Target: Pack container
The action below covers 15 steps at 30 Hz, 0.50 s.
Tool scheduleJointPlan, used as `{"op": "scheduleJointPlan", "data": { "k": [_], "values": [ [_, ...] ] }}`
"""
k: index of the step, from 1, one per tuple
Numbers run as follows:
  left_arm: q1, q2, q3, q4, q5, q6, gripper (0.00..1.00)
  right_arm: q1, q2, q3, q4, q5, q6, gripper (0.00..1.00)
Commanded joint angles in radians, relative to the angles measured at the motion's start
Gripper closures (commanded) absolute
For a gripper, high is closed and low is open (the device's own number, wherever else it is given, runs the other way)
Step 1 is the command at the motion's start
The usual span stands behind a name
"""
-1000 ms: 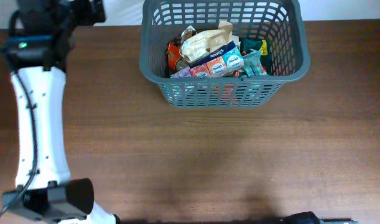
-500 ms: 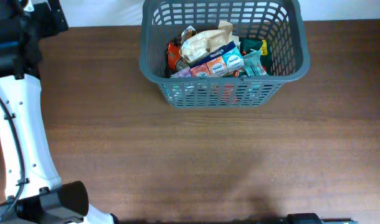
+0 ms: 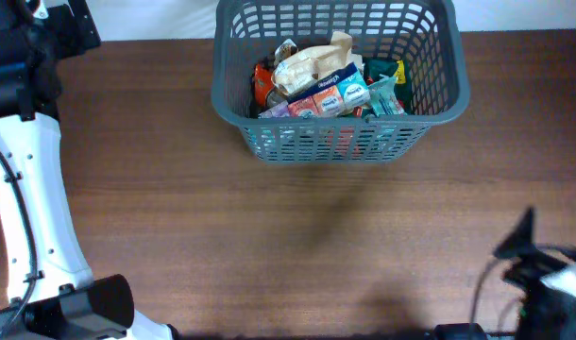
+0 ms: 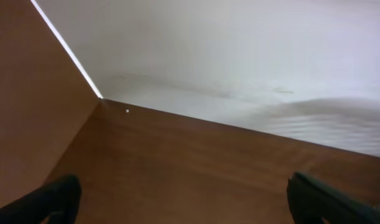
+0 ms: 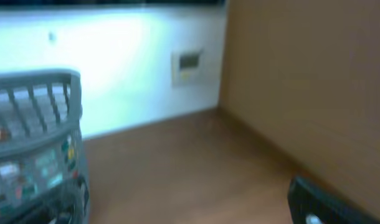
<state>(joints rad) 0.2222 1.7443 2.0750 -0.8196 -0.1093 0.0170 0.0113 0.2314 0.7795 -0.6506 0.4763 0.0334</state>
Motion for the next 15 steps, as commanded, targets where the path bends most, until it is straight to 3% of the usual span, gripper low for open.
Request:
{"op": "scheduleJointPlan", "data": {
  "k": [1, 15],
  "values": [
    [0.003, -0.021, 0.007, -0.002, -0.008, -0.01, 0.01, -0.005, 0.0, -0.122, 0.086, -0.051, -0.023, 0.01],
    [0.003, -0.021, 0.007, -0.01, -0.008, -0.01, 0.01, -0.005, 0.0, -0.196, 0.154, -0.151, -0.022, 0.01]
  ]
}}
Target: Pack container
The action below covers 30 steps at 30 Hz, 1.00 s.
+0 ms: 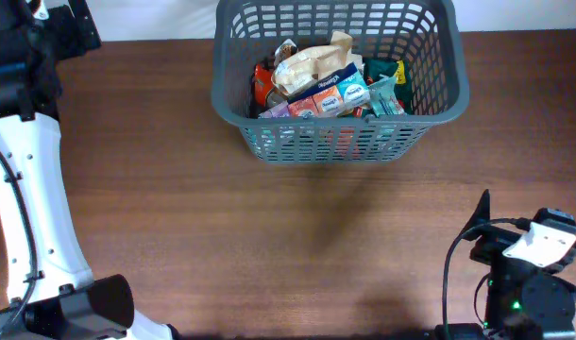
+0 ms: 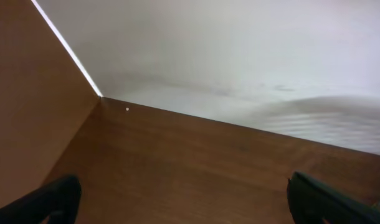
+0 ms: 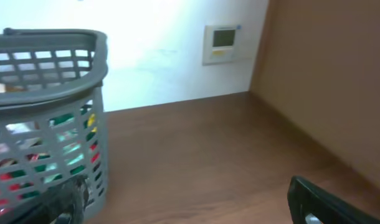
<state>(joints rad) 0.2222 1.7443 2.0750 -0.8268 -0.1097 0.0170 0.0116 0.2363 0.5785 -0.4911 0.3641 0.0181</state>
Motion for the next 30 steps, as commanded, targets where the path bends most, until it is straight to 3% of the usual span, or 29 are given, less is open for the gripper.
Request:
{"op": "scheduleJointPlan", "data": {
  "k": [1, 10, 19, 24, 30],
  "values": [
    [0.003, -0.021, 0.007, -0.003, -0.008, -0.01, 0.01, -0.005, -0.005, 0.005, -0.011, -0.039, -0.007, 0.01],
    [0.003, -0.021, 0.007, -0.004, -0.008, -0.01, 0.01, -0.005, -0.005, 0.005, -0.098, -0.036, -0.009, 0.01],
    [0.003, -0.021, 0.007, -0.004, -0.008, -0.01, 0.01, 0.003, -0.056, -0.037, 0.111, -0.212, 0.046, 0.01],
    [0.003, -0.021, 0.007, -0.004, -0.008, -0.01, 0.01, 0.003, -0.147, -0.172, 0.239, -0.328, 0.046, 0.01],
    [0.003, -0.021, 0.007, -0.005, -0.008, -0.01, 0.01, 0.003, -0.233, -0.362, 0.416, -0.335, 0.046, 0.01]
  ]
}}
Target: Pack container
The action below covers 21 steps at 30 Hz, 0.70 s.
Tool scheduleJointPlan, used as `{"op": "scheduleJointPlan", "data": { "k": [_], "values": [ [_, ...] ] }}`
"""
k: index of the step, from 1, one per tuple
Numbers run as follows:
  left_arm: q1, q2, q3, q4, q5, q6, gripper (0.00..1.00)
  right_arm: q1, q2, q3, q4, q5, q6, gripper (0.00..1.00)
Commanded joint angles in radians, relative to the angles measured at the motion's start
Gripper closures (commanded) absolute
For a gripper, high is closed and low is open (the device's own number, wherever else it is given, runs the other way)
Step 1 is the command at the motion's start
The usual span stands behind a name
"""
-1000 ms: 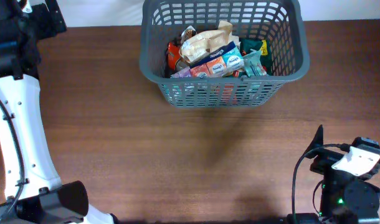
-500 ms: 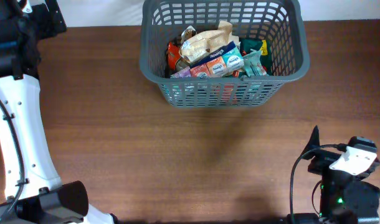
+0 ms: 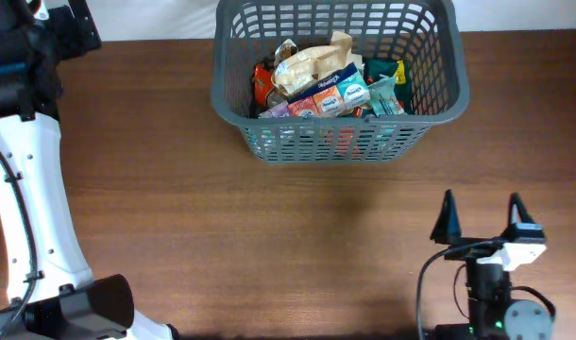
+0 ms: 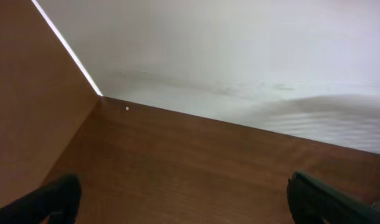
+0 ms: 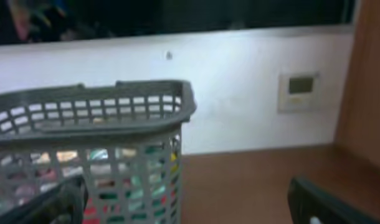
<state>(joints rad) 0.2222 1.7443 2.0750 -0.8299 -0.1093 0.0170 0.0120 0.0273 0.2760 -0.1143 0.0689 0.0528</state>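
A grey plastic basket stands at the back middle of the table, filled with snack packets and small cartons. Low at the front right, my right gripper points toward the basket, open and empty, well short of it. In the right wrist view the basket fills the left half, with my right gripper open in front of it. My left gripper is open and empty over bare table near the far left corner. The overhead view shows only the left arm.
A white wall runs behind the table, carrying a small wall panel. A brown side panel closes the left side. Brown tabletop lies between the basket and the right gripper.
My right gripper has shifted left and turned to face the basket, both fingers now showing from above. The basket sits further into its wrist view. The left arm has not moved.
My right arm was first at the table's right edge, with the basket only at the left margin of its wrist view. Half a second later it stood further left, seeing more of the basket. Now it faces the basket, open and empty. The basket's contents stayed the same.
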Motion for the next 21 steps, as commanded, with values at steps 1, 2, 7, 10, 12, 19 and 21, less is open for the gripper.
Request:
{"op": "scheduleJointPlan", "data": {
  "k": [1, 2, 7, 10, 12, 19, 21],
  "values": [
    [0.003, -0.021, 0.007, -0.002, -0.008, -0.01, 0.01, 0.003, -0.024, -0.08, 0.052, -0.04, 0.012, 0.01],
    [0.003, -0.021, 0.007, -0.001, -0.008, -0.01, 0.01, 0.003, -0.024, -0.094, 0.054, -0.039, 0.011, 0.01],
    [0.003, -0.021, 0.007, -0.001, -0.008, -0.01, 0.01, 0.003, -0.024, -0.171, 0.051, -0.039, 0.011, 0.01],
    [0.003, -0.021, 0.007, -0.001, -0.008, -0.01, 0.01, 0.003, -0.024, -0.221, 0.051, -0.063, 0.011, 0.01],
    [0.003, -0.021, 0.007, -0.001, -0.008, -0.01, 0.01, 0.003, -0.024, -0.242, 0.048, -0.072, 0.011, 0.01],
    [0.003, -0.021, 0.007, -0.001, -0.008, -0.01, 0.01, 0.003, -0.024, -0.27, 0.036, -0.077, 0.011, 0.01],
    [0.003, -0.021, 0.007, -0.001, -0.008, -0.01, 0.01, 0.002, -0.024, -0.27, 0.036, -0.077, 0.011, 0.01]
  ]
}}
